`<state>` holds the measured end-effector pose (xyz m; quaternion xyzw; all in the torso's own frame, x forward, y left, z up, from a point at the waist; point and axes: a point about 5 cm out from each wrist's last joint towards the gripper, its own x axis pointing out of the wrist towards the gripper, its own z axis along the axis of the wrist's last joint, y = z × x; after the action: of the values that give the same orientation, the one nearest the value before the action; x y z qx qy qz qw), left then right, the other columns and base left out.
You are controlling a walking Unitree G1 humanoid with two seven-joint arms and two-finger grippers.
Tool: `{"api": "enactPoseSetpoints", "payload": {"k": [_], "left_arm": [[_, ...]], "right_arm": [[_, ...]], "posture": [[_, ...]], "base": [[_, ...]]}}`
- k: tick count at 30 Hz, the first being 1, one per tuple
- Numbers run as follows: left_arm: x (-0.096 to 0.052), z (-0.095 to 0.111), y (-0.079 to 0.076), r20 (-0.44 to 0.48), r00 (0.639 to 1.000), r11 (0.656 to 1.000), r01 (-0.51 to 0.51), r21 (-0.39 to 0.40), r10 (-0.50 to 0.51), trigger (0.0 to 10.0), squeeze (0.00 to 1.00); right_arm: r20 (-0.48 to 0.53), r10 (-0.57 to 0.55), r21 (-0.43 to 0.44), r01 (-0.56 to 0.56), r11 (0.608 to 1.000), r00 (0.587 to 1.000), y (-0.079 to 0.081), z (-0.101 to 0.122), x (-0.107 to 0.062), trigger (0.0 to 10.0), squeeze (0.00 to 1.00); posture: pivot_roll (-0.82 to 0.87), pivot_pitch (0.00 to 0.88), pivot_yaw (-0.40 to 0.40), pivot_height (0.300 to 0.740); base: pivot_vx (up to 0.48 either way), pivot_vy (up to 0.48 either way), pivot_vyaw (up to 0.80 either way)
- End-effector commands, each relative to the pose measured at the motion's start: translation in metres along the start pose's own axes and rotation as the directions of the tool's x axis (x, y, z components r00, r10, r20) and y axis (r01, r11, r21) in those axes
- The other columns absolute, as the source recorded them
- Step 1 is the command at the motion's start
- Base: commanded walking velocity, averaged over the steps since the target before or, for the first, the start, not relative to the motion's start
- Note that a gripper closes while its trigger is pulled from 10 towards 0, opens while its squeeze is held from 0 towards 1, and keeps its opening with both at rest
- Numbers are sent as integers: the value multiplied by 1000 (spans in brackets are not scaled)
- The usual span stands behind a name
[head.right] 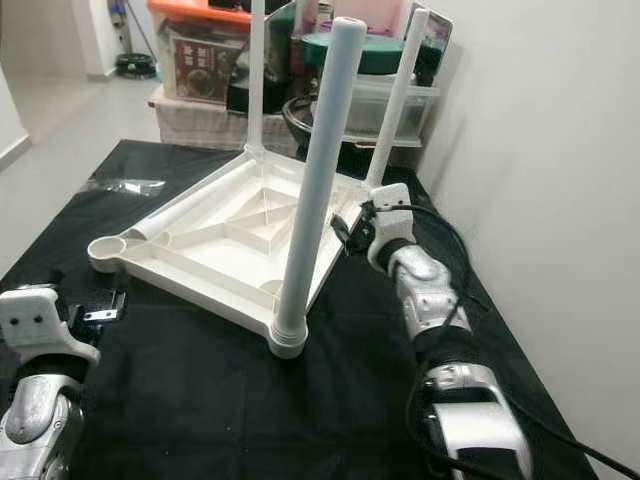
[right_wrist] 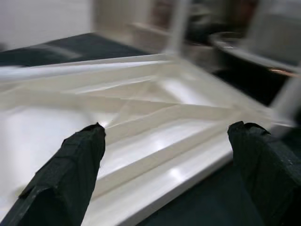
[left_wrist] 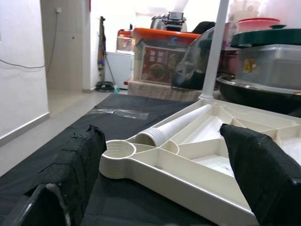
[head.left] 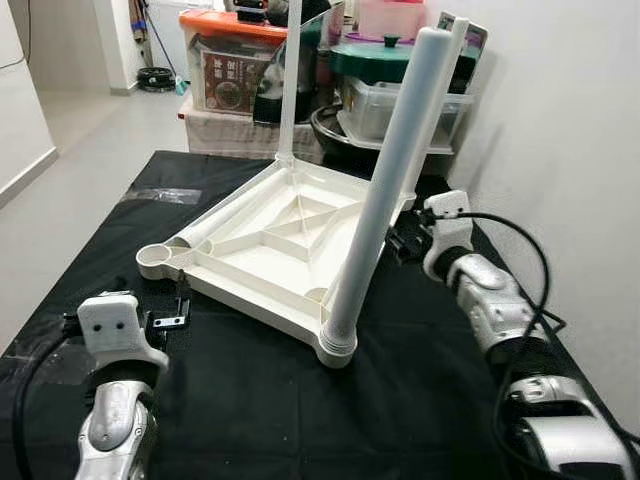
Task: Building children table
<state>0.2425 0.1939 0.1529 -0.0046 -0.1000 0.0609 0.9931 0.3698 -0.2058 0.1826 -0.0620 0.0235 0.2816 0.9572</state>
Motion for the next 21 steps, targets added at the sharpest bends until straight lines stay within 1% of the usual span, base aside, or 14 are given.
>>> {"api": "enactPoseSetpoints", "payload": {"k": [1,2,3,7,8,10,12,13,14,16,17,19,20,21], "left_arm": [[0,-4,-4,-12,1000,1000,16,-7,-16,10000,0],[0,-4,-4,-12,1000,1000,17,-7,-17,10000,0],[0,-4,-4,-12,1000,1000,17,-7,-17,10000,0],[0,-3,-3,-11,1000,1000,19,-4,-19,10000,0],[0,-3,-3,-11,1000,1000,19,-4,-19,10000,0],[1,-3,-4,-10,1000,1000,25,-3,-25,10000,0],[1,-3,-4,-10,1000,1000,25,-3,-25,10000,0],[1,-2,-4,-10,1000,1000,28,-3,-28,10000,0],[1,-2,-4,-10,1000,1000,28,-3,-28,10000,0],[2,-2,-5,-9,999,999,38,-3,-38,10000,0],[2,-2,-5,-9,999,999,38,-3,-38,10000,0],[3,-2,-6,-6,999,999,44,-4,-44,10000,0],[3,-2,-6,-6,999,999,44,-4,-44,10000,0],[4,-1,-6,-5,999,999,45,-4,-45,10000,0]], "right_arm": [[5,214,-38,-213,976,977,6,2,-11,10000,0],[-29,294,-64,-295,953,955,6,0,-18,10000,0],[-29,294,-64,-295,953,955,6,0,-18,10000,0],[-62,435,-63,-439,896,898,7,4,-24,10000,0],[-62,435,-63,-439,896,898,7,4,-24,10000,0],[-50,542,-66,-544,837,839,15,10,-21,10000,0],[-50,542,-66,-544,837,839,15,10,-21,10000,0],[-44,574,-69,-575,815,818,18,12,-20,10000,0],[-44,574,-69,-575,815,818,18,12,-20,10000,0],[8,668,-70,-666,742,744,35,18,-10,10000,0],[8,668,-70,-666,742,744,35,18,-10,10000,0],[59,743,-79,-739,669,667,53,23,0,10000,0],[59,743,-79,-739,669,667,53,23,0,10000,0],[69,760,-85,-755,650,646,59,24,4,10000,0]], "posture": [[65,0,-135,740],[68,0,-139,740],[68,0,-139,740],[72,0,-137,740],[72,0,-137,740],[72,0,-136,740],[72,0,-136,740],[72,0,-136,740],[72,0,-136,740],[83,0,-139,740],[83,0,-139,740],[87,0,-141,740],[87,0,-141,740],[92,0,-144,740]], "base": [[0,0,0],[0,0,0],[0,0,0],[0,0,0],[0,0,0],[0,0,0],[0,0,0],[0,0,0],[0,0,0],[0,0,0],[0,0,0],[0,0,0],[0,0,0],[0,0,0]]}}
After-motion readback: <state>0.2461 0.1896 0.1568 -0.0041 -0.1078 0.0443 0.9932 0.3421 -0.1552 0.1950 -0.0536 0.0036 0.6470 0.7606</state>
